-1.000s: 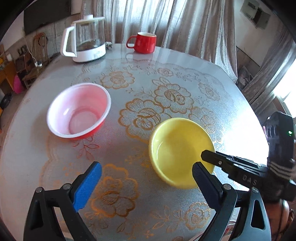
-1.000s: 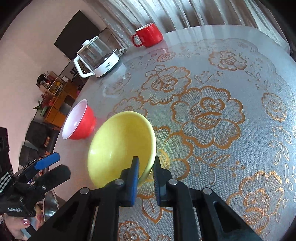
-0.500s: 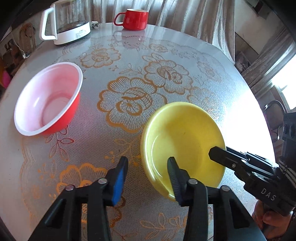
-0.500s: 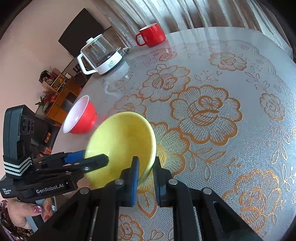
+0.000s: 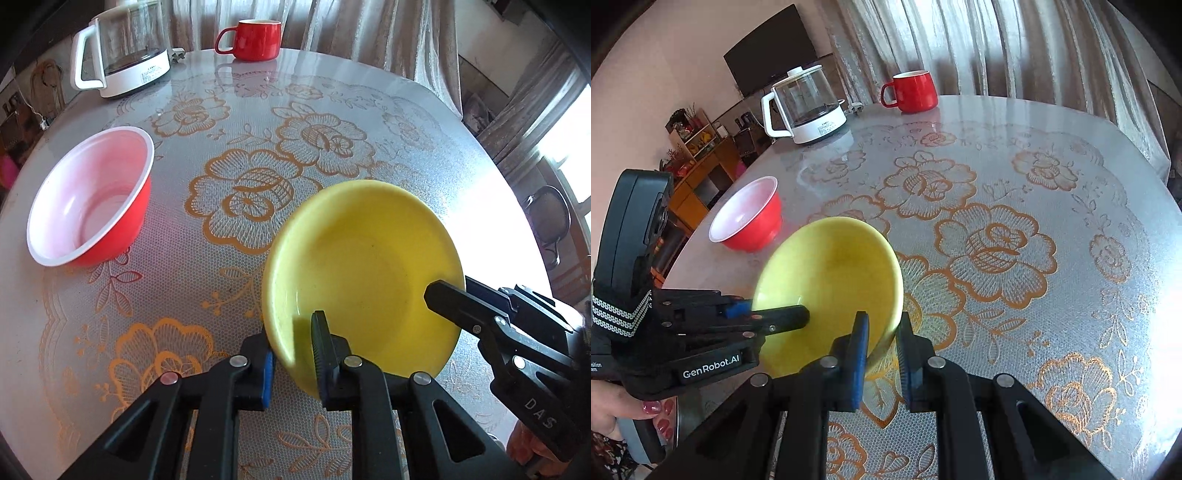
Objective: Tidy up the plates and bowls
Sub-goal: 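Carry the yellow bowl with the right gripper over the steel basin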
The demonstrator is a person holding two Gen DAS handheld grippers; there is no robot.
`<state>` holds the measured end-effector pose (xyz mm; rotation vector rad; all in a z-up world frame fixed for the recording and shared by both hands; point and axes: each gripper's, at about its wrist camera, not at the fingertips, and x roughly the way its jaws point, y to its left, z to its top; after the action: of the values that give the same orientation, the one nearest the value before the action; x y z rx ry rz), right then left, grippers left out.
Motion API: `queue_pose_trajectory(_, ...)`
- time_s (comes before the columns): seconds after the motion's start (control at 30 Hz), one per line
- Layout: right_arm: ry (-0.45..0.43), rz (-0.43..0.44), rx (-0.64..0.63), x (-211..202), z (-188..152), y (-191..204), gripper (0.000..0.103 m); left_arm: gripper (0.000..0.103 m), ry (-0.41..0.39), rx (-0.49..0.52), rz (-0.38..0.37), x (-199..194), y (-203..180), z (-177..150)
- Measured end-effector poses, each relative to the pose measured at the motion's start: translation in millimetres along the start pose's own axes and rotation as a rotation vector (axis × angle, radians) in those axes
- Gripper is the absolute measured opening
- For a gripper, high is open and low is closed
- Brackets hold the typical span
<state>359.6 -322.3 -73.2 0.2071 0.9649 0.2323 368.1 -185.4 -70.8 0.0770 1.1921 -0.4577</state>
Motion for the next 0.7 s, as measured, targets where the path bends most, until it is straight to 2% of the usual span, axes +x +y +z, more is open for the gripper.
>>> queue_pose_trajectory(0.4,-0.051,0.013,-0.005,-32,-7,25,0.014,0.018,-0.076,-0.010,-0.036,-53,5,-26)
queue_pose_trajectory(0.7,-0.094,0.068,-0.020,-62,-25,64,0.014,0.018,-0.143,-0.023,-0.042,-97,21,-64)
